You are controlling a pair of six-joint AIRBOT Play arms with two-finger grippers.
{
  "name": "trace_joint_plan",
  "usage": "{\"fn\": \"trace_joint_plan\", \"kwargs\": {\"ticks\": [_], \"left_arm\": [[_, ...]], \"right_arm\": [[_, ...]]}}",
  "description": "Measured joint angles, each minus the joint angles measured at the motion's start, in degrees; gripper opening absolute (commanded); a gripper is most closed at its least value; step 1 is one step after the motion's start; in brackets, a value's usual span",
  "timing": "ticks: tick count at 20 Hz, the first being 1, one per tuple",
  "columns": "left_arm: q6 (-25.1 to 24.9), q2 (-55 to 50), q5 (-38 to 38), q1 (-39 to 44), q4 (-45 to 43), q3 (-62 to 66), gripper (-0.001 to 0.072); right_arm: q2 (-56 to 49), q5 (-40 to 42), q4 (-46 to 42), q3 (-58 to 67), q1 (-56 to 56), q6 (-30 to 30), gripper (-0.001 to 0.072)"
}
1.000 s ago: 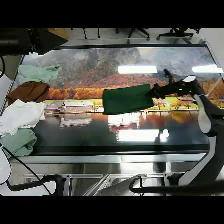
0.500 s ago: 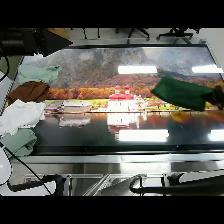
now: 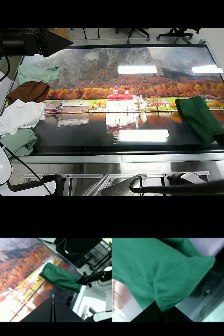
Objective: Fold the shirts.
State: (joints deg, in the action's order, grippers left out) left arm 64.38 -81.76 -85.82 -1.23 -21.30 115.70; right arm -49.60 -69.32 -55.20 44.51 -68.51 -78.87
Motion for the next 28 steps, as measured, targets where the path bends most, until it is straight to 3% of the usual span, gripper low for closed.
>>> {"fn": "trace_joint_plan", "kwargs": {"ticks": [1, 2, 3, 4, 5, 10, 13, 15, 16, 17, 18, 24, 28], "left_arm": [[-0.1, 0.0, 0.0, 0.0, 0.0, 0.0, 0.0017], [-0.4, 0.0, 0.0, 0.0, 0.1, 0.0, 0.0017], [-0.5, 0.0, -0.1, 0.0, 0.1, 0.0, 0.0018], [-0.6, 0.0, -0.2, 0.0, 0.1, 0.0, 0.0017], [-0.7, 0.0, -0.3, 0.0, 0.1, 0.0, 0.0018], [-0.9, 0.0, -1.0, 0.0, 0.0, 0.0, 0.0018], [-1.0, 0.0, -1.2, -0.1, 0.0, 0.0, 0.0018], [-1.1, 0.0, -1.2, -0.1, 0.0, 0.0, 0.0018], [-1.3, 0.0, -1.2, -0.1, 0.0, 0.0, 0.0016], [-1.6, 0.0, -1.0, -0.1, 0.0, 0.0, 0.0015], [-1.7, 0.0, -1.0, -0.1, 0.0, 0.0, 0.0013], [-0.8, 3.6, 0.8, -0.2, -4.2, -9.0, 0.0014], [-0.6, 11.2, 3.9, -0.4, -9.3, -27.0, 0.0014]], "right_arm": [[1.6, 0.7, -0.1, -2.8, -0.1, -0.5, 0.0025], [2.9, 1.3, -0.3, -5.0, -0.1, -1.0, 0.0126], [3.8, 1.6, -0.5, -6.6, -0.1, -1.1, 0.03], [4.5, 1.7, -0.8, -7.7, -0.1, -1.4, 0.0353], [5.0, 1.7, -1.1, -8.5, -0.1, -1.6, 0.0381], [5.5, -1.5, -5.9, -2.1, 0.0, -5.5, 0.0384], [4.7, -4.3, -6.8, 10.0, 0.0, -10.0, 0.0365], [4.0, -4.2, -4.1, 16.9, 0.1, -11.6, 0.0218], [3.6, -3.5, -1.4, 19.8, 0.5, -12.1, 0.0215], [3.1, -2.4, 1.0, 22.0, 1.5, -12.3, 0.0069], [2.6, -1.3, 2.6, 23.4, 3.1, -12.5, 0.0016], [-1.7, 6.4, 4.5, 26.8, 28.6, -8.5, 0.0014], [-3.6, 10.0, -3.4, 26.7, 52.7, -7.7, 0.0015]]}}
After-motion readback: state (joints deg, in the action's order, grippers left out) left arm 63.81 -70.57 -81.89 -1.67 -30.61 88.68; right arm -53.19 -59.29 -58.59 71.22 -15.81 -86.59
